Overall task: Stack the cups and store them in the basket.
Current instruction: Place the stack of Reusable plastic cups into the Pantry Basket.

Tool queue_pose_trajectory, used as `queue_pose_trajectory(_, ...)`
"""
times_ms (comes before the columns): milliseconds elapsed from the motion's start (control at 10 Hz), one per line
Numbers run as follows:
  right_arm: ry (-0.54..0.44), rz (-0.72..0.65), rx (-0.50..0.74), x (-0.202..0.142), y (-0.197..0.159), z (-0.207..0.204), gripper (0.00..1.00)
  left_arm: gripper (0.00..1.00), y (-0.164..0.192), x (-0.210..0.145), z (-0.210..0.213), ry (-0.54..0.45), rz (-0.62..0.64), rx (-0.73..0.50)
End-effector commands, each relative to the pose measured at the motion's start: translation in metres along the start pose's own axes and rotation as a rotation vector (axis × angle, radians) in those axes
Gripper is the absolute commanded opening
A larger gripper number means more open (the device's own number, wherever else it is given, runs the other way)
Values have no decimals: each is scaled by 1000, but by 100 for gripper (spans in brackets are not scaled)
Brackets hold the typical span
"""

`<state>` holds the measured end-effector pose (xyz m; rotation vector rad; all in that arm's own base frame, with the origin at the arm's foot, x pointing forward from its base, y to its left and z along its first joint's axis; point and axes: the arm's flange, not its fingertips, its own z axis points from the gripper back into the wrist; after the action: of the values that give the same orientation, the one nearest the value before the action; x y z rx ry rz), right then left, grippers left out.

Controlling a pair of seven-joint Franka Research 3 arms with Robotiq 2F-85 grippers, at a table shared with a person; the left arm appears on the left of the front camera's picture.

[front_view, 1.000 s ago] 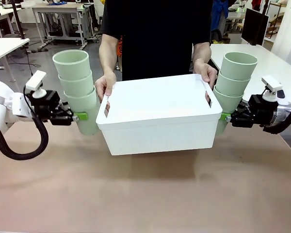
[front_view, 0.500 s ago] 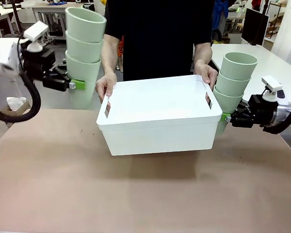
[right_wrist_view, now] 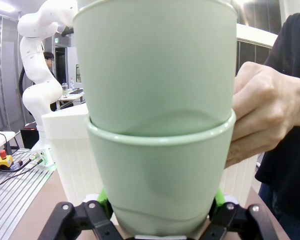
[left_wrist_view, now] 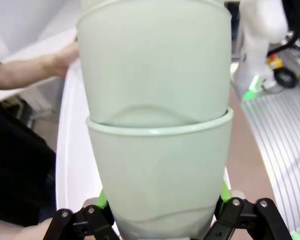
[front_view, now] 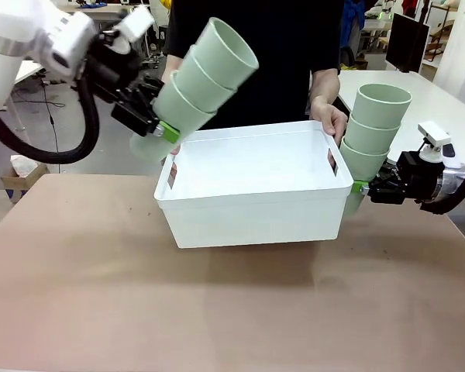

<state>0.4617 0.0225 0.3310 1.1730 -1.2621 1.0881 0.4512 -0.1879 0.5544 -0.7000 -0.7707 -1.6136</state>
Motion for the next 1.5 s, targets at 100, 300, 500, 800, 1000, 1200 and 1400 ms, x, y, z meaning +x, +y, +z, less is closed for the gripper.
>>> queue_pose_trajectory(100,-10,11,-15,6,-2,-2,85,87,15,32,-35,209,18,-7)
queue_pose_trajectory(300,-10,11,-15,6,-2,-2,85,87,20,44,-67,290,23,-27)
queue_pose_trajectory(500,-10,11,-15,6,-2,-2,85,87,25,51,-102,369,33,-16)
queue_pose_trajectory(800,-10,11,-15,6,-2,-2,85,87,34,36,-144,471,114,30)
queue_pose_trajectory(1000,-10,11,-15,6,-2,-2,85,87,35,23,-165,529,141,82)
queue_pose_trajectory(1200,-10,11,-15,6,-2,-2,85,87,35,9,-180,573,154,70)
queue_pose_trajectory(1400,-10,11,-15,6,-2,-2,85,87,32,1,-190,601,151,61)
